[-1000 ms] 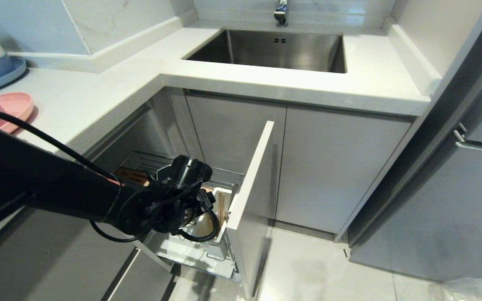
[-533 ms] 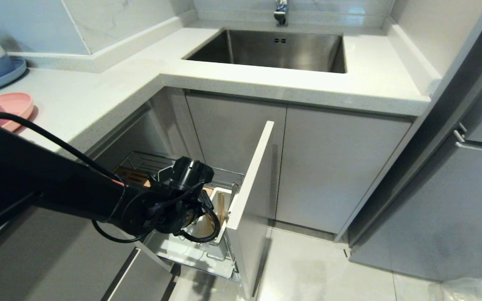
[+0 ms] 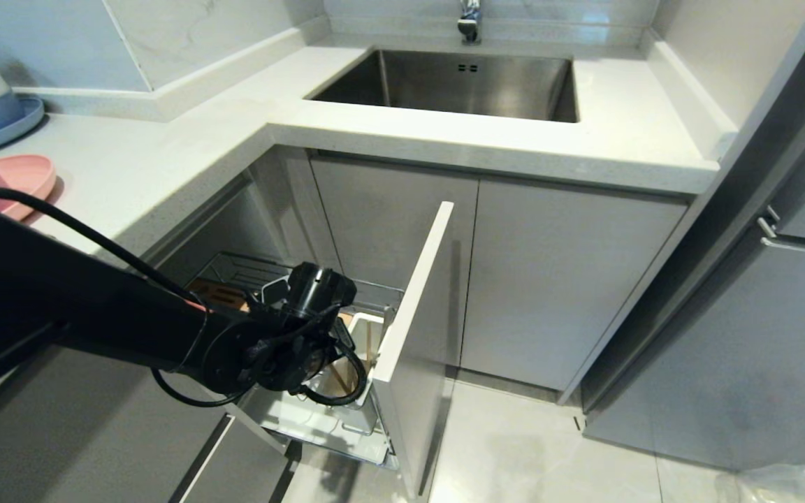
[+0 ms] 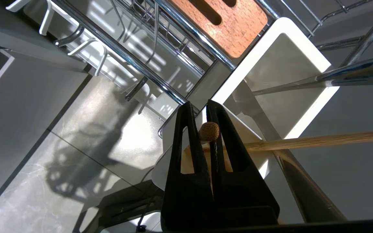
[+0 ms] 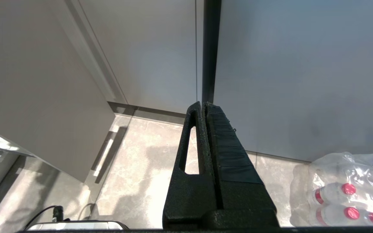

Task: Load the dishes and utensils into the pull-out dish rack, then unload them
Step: Close the cupboard

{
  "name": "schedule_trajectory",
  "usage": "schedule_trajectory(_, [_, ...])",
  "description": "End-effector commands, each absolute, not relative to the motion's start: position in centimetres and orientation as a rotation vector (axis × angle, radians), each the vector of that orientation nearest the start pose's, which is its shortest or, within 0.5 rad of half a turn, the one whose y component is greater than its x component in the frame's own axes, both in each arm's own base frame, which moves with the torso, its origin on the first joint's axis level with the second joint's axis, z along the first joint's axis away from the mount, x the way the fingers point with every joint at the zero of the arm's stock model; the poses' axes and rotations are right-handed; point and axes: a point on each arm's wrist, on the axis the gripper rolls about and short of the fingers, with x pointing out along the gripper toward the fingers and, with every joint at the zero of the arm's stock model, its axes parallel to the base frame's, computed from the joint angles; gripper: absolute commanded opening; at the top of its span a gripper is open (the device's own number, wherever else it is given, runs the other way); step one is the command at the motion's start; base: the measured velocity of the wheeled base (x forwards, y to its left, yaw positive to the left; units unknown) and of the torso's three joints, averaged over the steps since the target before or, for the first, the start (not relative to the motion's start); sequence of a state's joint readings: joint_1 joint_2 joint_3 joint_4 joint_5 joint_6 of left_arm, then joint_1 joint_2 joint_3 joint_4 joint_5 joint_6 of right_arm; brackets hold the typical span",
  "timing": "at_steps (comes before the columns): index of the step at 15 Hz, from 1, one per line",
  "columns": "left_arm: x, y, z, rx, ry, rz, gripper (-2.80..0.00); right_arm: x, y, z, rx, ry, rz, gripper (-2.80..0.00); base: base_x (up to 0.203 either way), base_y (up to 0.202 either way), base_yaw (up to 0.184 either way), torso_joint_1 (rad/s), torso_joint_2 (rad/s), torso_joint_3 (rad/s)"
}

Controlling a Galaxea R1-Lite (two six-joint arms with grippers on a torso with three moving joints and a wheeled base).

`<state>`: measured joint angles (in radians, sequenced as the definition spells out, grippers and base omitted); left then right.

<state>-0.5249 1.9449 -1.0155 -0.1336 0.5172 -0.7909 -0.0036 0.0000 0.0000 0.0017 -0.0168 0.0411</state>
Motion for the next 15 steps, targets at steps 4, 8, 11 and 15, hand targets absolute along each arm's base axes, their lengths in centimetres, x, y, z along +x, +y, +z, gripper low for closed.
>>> schedule_trajectory(4, [29.0,-16.4,14.4,-0.402,0.562,0.227,-2.8,-2.3,0.0,7.5,0.041,0.003,-0.02,-2.8,0.0,0.0,0.0,0.0,0.0,0.0])
schedule_trajectory(8, [27.4,-15.6,17.7,-0.394,0.47,0.213,-2.8,-2.3,0.0,7.5,0.041,0.003,-0.02,-2.8,0.0,0.0,0.0,0.0,0.0,0.0])
schedule_trajectory(11, [25.7,-14.5,20.9,-0.374,0.377,0.205,-2.8,-2.3,0.0,7.5,0.041,0.003,-0.019,-2.8,0.0,0.0,0.0,0.0,0.0,0.0])
schedule_trajectory(15, [23.1,-12.8,24.6,-0.372,0.277,0.178,-2.8,-2.3,0.0,7.5,0.041,0.003,-0.019,-2.8,0.0,0.0,0.0,0.0,0.0,0.0])
